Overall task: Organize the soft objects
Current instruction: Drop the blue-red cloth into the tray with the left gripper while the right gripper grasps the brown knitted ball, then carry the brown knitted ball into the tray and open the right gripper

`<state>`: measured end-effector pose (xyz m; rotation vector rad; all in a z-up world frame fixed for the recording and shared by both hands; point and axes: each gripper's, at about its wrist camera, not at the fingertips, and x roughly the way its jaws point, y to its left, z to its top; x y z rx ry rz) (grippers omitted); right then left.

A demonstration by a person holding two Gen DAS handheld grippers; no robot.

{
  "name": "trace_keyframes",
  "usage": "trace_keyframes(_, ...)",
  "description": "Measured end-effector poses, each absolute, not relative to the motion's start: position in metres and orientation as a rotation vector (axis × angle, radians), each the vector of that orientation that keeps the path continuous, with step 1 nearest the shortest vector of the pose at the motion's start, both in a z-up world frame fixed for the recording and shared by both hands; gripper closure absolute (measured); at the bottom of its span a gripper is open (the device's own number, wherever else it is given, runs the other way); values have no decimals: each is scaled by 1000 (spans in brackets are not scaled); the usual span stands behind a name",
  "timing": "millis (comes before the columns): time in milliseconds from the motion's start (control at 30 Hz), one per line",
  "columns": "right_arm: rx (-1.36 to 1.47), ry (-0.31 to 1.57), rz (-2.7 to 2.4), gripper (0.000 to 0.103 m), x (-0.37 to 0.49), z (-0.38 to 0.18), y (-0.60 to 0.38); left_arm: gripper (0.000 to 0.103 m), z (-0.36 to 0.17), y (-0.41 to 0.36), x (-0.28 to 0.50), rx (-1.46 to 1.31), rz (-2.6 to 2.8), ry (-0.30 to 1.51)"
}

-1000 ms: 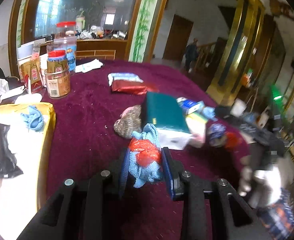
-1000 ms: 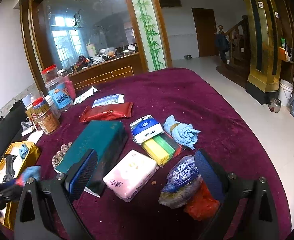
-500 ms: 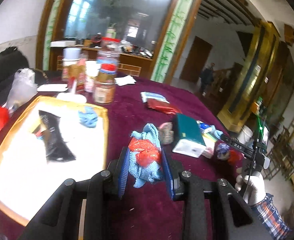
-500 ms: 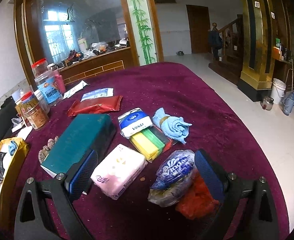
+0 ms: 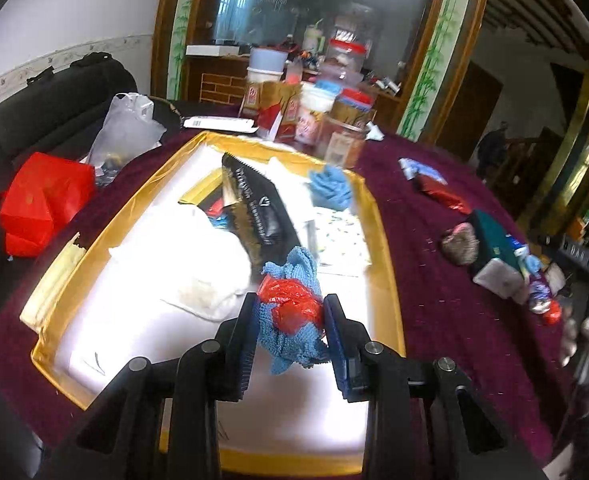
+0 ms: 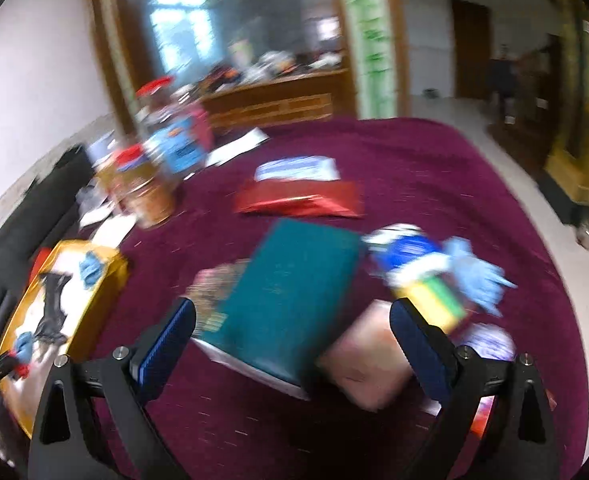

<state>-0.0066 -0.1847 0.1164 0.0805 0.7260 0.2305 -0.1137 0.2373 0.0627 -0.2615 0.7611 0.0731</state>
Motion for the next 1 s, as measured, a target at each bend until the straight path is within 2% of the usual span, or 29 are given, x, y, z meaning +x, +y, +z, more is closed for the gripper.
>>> trace_keyframes(133,-71,788,291,6,20,116,-122,53,54,239,-106,-269,68,797)
trace_keyframes(333,-330,894,298,6,39,93,-48,46,61,275,-134,-391,50,739)
trace_keyframes(433,-454,954,218,11,50,72,-29,41,69,295,-152,-432,65,698)
trace_keyframes(500,-511,968,182,27,55,59,-21,40,71,307,-162,-457,75,677)
trace_keyframes(533,-530,956,171,58,55,57,-19,40,71,311,-165,-470,76,671)
trace_keyframes(700,-493,972,166,63,61,60,-19,40,65,328,-179,-516,85,657)
trace_keyframes(733,-485,970,166,66,61,61,-21,40,64,330,-180,-522,85,657)
trace_keyframes(767,-471,968,168,76,59,62,-24,40,63,333,-183,-532,85,651)
trace_keyframes(800,-455,962,174,77,57,66,-26,40,63,334,-183,-536,85,648)
trace_keyframes(833,-439,950,180,90,54,70,-26,40,62,336,-184,-541,85,644)
trace_keyframes(867,-416,946,191,98,52,76,-27,40,61,337,-185,-546,84,642)
trace_keyframes(1000,-320,890,273,99,34,116,-26,40,54,338,-186,-575,69,650)
